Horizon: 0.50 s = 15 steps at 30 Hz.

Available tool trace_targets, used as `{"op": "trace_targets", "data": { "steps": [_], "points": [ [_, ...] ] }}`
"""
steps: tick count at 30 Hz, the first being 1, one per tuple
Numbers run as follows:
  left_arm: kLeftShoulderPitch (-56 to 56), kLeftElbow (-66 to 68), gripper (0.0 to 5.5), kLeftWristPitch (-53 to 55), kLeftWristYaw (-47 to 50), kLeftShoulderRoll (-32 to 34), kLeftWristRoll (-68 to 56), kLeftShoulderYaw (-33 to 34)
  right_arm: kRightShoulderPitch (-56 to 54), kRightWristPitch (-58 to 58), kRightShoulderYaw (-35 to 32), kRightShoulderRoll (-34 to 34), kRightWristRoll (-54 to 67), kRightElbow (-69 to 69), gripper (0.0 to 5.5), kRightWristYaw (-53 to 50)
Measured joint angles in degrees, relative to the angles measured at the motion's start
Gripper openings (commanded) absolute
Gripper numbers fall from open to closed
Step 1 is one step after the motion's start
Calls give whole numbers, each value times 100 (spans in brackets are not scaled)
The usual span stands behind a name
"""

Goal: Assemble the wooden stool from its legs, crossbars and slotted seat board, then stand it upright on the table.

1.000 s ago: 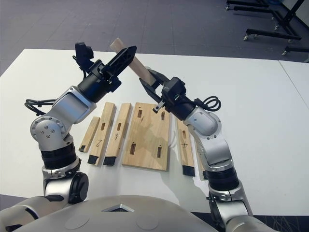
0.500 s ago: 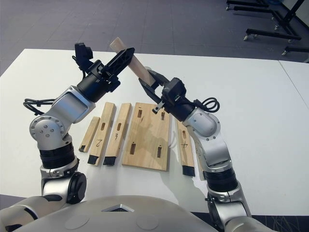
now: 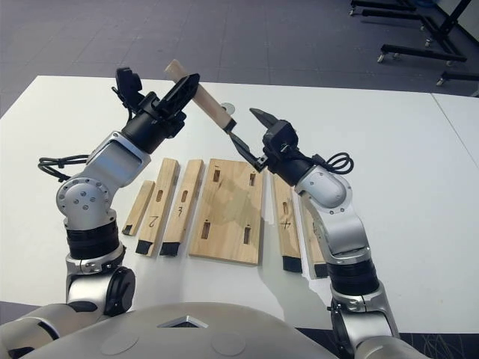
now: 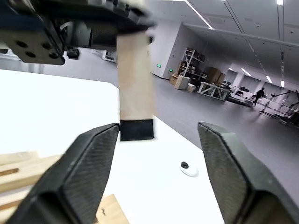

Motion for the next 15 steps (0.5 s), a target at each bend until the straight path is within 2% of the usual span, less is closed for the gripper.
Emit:
{"op": "trace_targets", "data": {
  "steps": [1,5,7,15],
  "points": [
    [-5,-10,38,-76,27,129,240,30,38,34,-77,-27,26,-4,384,-3],
    [99,-368,38,-170,128,868,838,501,-49,528,-725,-102,388,-189,384,-188],
    [432,-700,38,-130,202,984,931,573,-196,637,-899,-197,393,-219,384,-240],
    [2129,-2243,38,241,403,1172,1530,16,-192,1006,-1243,-441,433,-631,384,-354]
  ]
}}
